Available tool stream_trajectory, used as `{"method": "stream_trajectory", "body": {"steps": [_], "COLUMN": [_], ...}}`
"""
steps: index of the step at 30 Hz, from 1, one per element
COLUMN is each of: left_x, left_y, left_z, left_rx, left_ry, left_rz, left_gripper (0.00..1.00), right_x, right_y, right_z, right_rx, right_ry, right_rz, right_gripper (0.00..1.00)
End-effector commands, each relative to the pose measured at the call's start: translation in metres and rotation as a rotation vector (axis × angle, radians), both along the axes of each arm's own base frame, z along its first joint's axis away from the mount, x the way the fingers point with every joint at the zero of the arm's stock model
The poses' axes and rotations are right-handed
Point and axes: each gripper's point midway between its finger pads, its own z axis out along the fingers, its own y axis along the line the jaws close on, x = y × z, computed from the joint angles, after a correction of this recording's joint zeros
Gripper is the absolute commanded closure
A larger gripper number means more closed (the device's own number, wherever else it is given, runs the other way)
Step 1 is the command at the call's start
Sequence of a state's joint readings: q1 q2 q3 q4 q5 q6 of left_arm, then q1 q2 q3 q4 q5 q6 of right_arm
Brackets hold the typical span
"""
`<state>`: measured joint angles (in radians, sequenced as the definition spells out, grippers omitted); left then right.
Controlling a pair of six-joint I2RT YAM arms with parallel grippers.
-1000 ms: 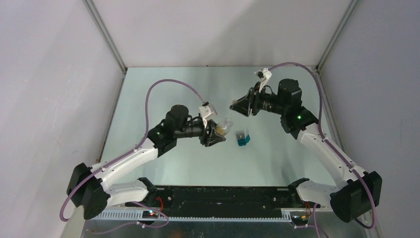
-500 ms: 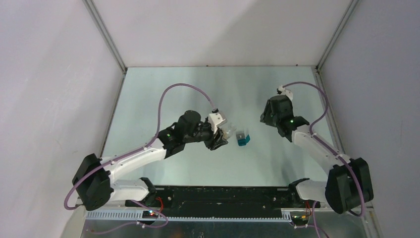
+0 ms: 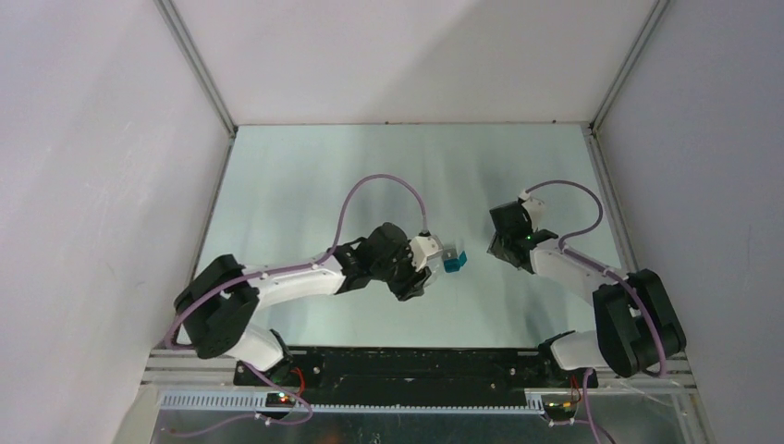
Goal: Sort the pills into containers
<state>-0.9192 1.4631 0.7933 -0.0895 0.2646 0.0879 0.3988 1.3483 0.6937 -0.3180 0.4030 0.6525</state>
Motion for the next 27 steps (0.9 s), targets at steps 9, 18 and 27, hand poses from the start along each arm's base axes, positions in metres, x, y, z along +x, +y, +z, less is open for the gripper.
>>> {"method": "stream_trajectory", "body": {"steps": [9, 18, 27], "left_x": [0.024, 0.037, 0.057], "left_y": [-0.017, -0.011, -0.009], "left_z": [0.0, 0.0, 0.003], "left_rx": [0.046, 0.153, 0.33], "left_ry": [-0.103, -0.207, -0.315], "left_rz": [-0.012, -0.04, -0.056], "left_gripper": [1.0, 1.0, 1.0], "right_x": [-0.006, -0.008, -0.009], "right_y": [0.006, 0.009, -0.001], "right_z": [-0.025, -0.008, 0.019], "right_rx": [0.03, 0.107, 0.151], "right_ry": [0.054, 0.048, -0.012], "right_rz": [-0.057, -0.005, -0.017], "right_gripper": [0.5, 0.27, 0.23]}}
